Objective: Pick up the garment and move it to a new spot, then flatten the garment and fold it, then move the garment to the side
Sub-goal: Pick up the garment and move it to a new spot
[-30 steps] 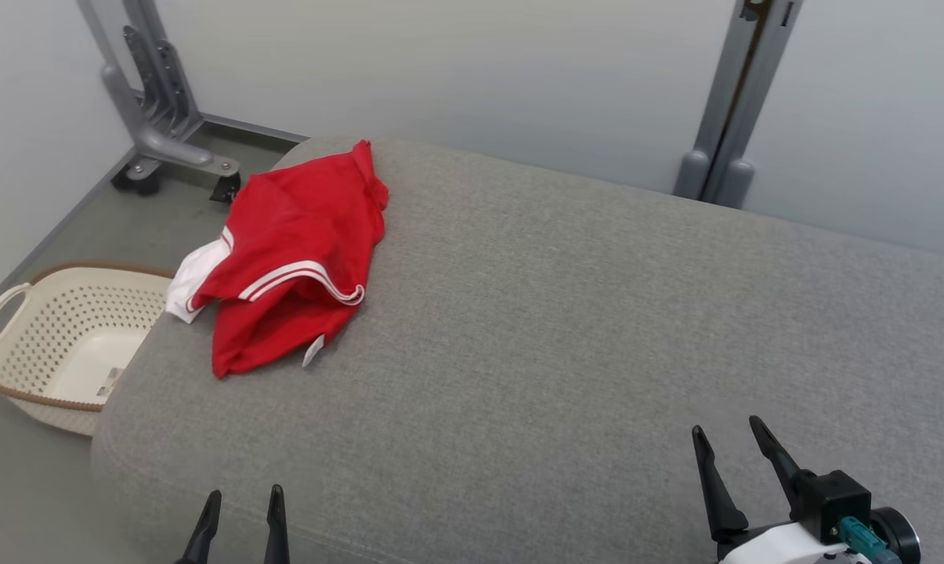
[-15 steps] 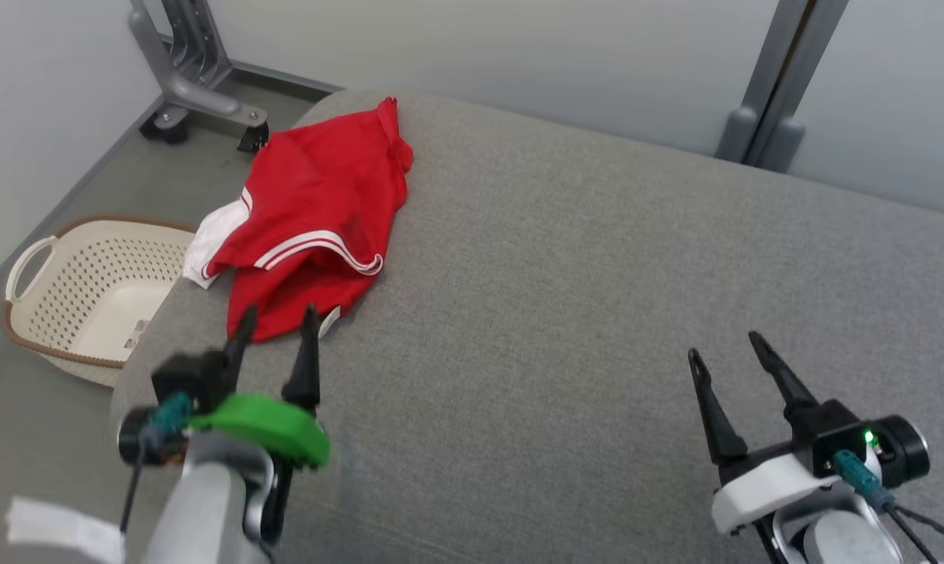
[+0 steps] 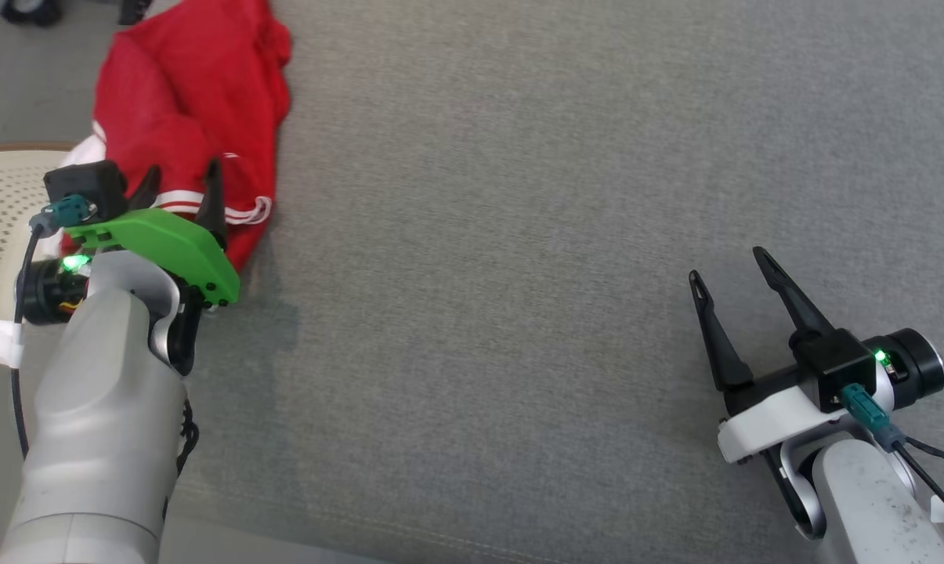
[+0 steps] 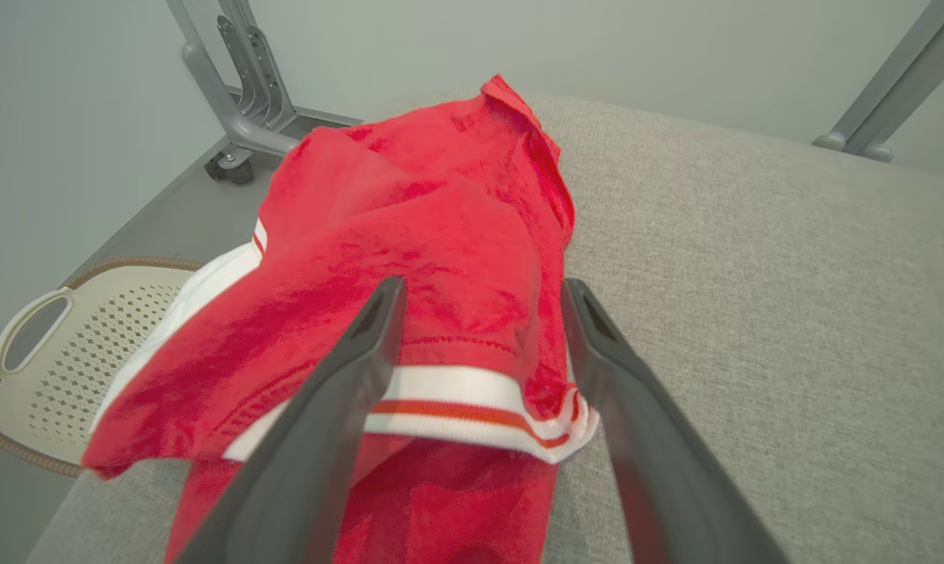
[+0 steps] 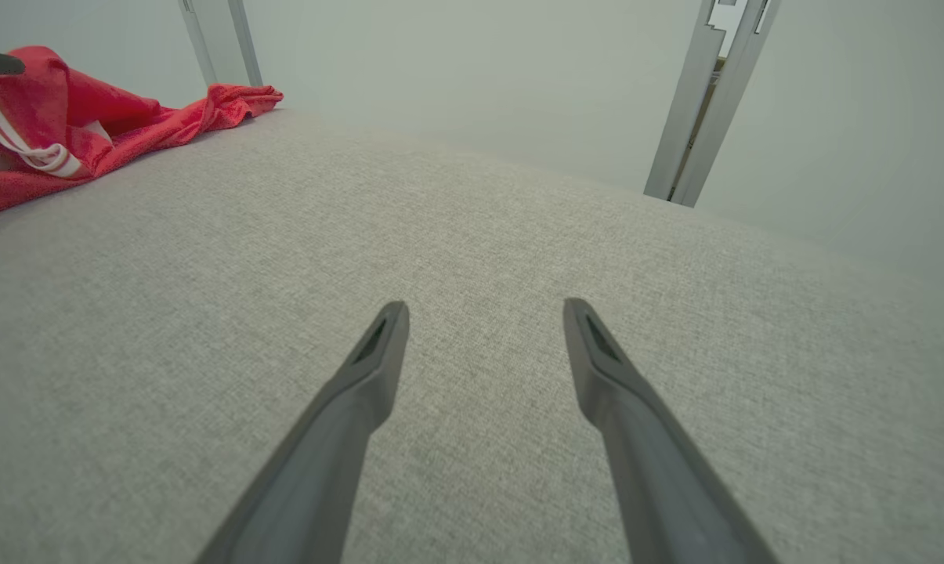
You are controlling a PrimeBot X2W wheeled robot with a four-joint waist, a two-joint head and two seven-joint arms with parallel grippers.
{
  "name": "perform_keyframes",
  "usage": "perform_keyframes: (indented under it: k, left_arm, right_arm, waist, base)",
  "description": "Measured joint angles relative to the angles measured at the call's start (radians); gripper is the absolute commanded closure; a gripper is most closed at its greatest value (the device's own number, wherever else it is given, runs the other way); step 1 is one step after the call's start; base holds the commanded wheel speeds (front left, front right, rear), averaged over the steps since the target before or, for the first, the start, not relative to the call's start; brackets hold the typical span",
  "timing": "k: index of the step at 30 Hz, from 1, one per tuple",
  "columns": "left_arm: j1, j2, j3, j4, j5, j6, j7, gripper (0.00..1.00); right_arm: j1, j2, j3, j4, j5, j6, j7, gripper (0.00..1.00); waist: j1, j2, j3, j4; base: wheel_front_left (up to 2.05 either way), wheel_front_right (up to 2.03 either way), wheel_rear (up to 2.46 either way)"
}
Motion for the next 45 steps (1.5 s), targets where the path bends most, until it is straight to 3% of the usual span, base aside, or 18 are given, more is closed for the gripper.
perform_keyframes:
  k: [2, 3, 4, 8, 13, 18, 24, 31, 34, 38, 45]
  left_arm:
    - [-0.022, 0.016, -0.003, 0.075, 0.010, 0.037, 0.022, 0.00]
    - [-0.027, 0.024, -0.002, 0.105, 0.012, 0.059, 0.034, 0.16]
    - [-0.030, 0.032, -0.002, 0.136, 0.016, 0.087, 0.038, 1.00]
    - [-0.045, 0.045, -0.017, 0.177, 0.029, 0.100, 0.024, 1.00]
    - [-0.054, 0.042, -0.050, 0.148, 0.046, 0.061, -0.043, 1.00]
    - [-0.052, -0.021, -0.093, 0.039, 0.040, 0.016, -0.052, 1.00]
    - [0.028, -0.076, -0.203, -0.232, -0.012, -0.001, 0.041, 1.00]
    - [0.188, -0.097, -0.341, -0.746, -0.162, -0.002, 0.246, 1.00]
    - [0.253, -0.099, -0.382, -0.949, -0.225, 0.014, 0.333, 1.00]
    - [0.310, -0.102, -0.428, -1.161, -0.286, 0.065, 0.415, 1.00]
    - [0.343, -0.103, -0.456, -1.281, -0.329, 0.141, 0.472, 1.00]
  right_arm:
    - [-0.001, 0.002, -0.004, 0.000, 0.000, 0.000, 0.000, 0.00]
    - [-0.001, 0.003, -0.006, 0.000, 0.000, 0.000, 0.000, 0.00]
    - [-0.001, 0.005, -0.007, 0.001, 0.000, 0.000, 0.000, 0.00]
    - [-0.001, 0.021, -0.014, 0.002, 0.002, 0.000, 0.000, 0.00]
    - [0.022, 0.048, -0.023, 0.015, 0.015, 0.000, 0.000, 0.00]
    - [0.067, 0.082, -0.033, 0.035, 0.031, 0.000, 0.000, 0.00]
    - [0.108, 0.108, -0.031, 0.048, 0.053, 0.000, 0.000, 0.00]
    - [0.153, 0.113, -0.034, 0.060, 0.074, 0.000, 0.000, 0.00]
    - [0.172, 0.114, -0.031, 0.063, 0.096, 0.000, 0.000, 0.00]
    - [0.181, 0.114, -0.027, 0.063, 0.112, 0.000, 0.000, 0.00]
    - [0.178, 0.114, -0.008, 0.060, 0.131, 0.000, 0.000, 0.00]
  waist:
    - [0.0000, 0.0000, 0.027, -0.035]
    - [0.0000, 0.0000, 0.036, -0.049]
    - [0.0000, 0.0000, 0.045, -0.066]
    - [0.0000, 0.0000, 0.066, -0.119]
    - [0.0000, 0.0000, 0.041, -0.149]
    - [0.0000, 0.0000, -0.025, -0.163]
    - [0.0000, 0.0000, -0.130, -0.176]
    - [0.0000, 0.0000, -0.229, -0.231]
    - [0.0000, 0.0000, -0.253, -0.269]
    - [0.0000, 0.0000, -0.275, -0.320]
    - [0.0000, 0.0001, -0.284, -0.404]
  base:
    - [0.00, 0.00, 0.00]
    - [0.00, 0.00, 0.00]
    - [0.00, 0.00, 0.00]
    - [0.00, 0.00, 0.00]
    - [0.00, 0.00, 0.00]
    - [0.00, 0.00, 0.00]
    - [0.00, 0.00, 0.00]
    - [0.00, 0.00, 0.00]
    - [0.00, 0.00, 0.00]
    - [0.00, 0.00, 0.00]
    - [0.00, 0.00, 0.00]
